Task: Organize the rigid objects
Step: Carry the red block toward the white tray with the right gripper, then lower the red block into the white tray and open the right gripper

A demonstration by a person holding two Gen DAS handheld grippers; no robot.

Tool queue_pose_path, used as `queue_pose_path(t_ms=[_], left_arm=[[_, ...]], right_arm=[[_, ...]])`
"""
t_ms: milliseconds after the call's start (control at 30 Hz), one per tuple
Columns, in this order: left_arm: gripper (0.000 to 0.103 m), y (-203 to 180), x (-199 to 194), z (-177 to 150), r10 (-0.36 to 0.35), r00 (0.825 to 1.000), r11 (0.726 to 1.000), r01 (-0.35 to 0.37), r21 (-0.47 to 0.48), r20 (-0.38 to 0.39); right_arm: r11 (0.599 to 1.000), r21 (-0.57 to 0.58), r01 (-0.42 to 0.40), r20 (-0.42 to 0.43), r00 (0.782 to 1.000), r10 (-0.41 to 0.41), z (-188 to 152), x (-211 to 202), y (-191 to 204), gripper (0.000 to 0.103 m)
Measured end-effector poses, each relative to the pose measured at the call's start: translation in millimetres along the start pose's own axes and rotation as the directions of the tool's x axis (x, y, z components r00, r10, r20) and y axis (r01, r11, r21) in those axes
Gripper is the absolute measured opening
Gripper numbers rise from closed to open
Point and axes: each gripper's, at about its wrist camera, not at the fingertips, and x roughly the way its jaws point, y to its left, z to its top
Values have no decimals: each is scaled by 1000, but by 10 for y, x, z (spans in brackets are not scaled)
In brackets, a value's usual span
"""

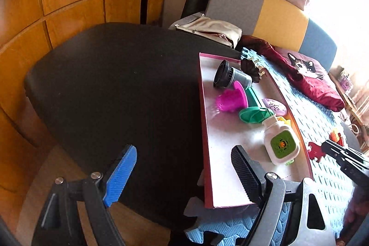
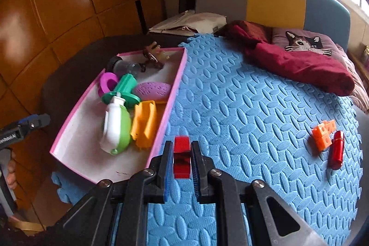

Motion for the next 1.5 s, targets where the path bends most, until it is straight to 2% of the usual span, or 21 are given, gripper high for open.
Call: queue_pose_path(t_ms=[367,667,900,1133,1233,1333,1400,1500], left_arm=[[85,12,64,-15,-6,1000,1000,6,-13,-16],[85,45,56,-7,9,1000,1000,-9,-15,-6],[85,85,69,-1,13,1000,1000,-13,-15,-7],[85,160,107,-4,17,1000,999,-17,-31,-16],[85,181,137,-8,20,1000,999,-21,-35,-24],[85,201,143,-18,20,999,999,-21,-41,-28],[85,210,149,-19,24,999,999,-25,-42,-29],[85,233,177,-23,26,999,998,-28,-52,-33]], right_arm=[[1000,9,-28,44,999,28,35,-188,53,14],[982,-93,-167,75,982,174,358,-218,590,14],[955,-131,-265,42,961,273,503,1,991,14],[929,-88,-359,-32,933,358,711,472,1255,14],[935,-117,-334,-83,942,326,729,807,1400,14],[954,-157,-256,-125,963,238,654,1109,1481,16],[956,-156,-248,-119,966,232,610,1165,1476,20],[956,-160,-246,-105,967,232,579,1135,1460,20]])
